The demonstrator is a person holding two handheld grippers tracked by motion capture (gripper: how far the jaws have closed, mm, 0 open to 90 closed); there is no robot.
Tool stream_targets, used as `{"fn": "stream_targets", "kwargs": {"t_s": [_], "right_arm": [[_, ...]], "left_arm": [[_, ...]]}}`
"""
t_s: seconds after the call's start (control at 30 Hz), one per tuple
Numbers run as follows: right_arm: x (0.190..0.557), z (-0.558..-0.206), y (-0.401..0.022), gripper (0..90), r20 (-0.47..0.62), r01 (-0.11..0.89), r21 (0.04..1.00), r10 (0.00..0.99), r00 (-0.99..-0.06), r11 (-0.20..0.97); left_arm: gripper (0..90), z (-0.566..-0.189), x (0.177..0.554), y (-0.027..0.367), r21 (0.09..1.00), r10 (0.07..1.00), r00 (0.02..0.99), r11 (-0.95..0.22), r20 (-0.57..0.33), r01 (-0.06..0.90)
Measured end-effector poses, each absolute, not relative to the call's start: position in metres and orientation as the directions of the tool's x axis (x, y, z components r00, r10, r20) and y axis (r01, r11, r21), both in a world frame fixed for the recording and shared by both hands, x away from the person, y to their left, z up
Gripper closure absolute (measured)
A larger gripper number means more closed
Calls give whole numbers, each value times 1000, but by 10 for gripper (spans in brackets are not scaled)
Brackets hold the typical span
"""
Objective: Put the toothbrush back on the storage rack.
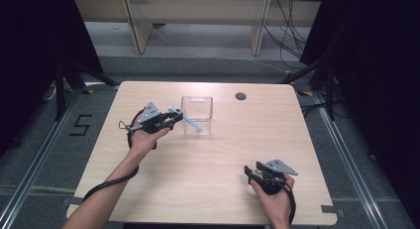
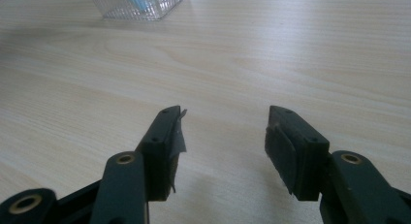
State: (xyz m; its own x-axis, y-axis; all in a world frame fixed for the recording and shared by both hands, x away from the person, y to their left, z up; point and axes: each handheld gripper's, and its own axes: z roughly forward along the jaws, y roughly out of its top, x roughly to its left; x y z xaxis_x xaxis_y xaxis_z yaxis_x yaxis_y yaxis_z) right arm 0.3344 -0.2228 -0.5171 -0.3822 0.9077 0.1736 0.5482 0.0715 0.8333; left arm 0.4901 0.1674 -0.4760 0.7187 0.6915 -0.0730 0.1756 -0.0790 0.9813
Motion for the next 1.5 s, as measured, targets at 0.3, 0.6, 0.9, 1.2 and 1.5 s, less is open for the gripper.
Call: {"fn": "stream_targets", "kwargs": {"t_s": [0.3,0.6,0.9,1.2,1.5], "right_arm": [[334,-517,-222,478,182,552,831,908,-378,64],[333,-516,-221,478,181,554,830,911,-371,61],[334,-516,-224,478,143,537,839,916,-374,89],[333,-514,-224,478,152,549,831,917,-370,83],[333,-514,-224,477,146,544,835,917,-372,88]], "left_arm": [[565,-475,488,172,978,702,706,-63,-100,200],[395,-474,484,178,976,718,690,-73,-90,203],[329,-472,477,183,972,719,691,-101,-78,214],[305,-471,469,190,964,725,686,-139,-56,226],[302,-473,457,203,959,737,675,-160,-40,232]]}}
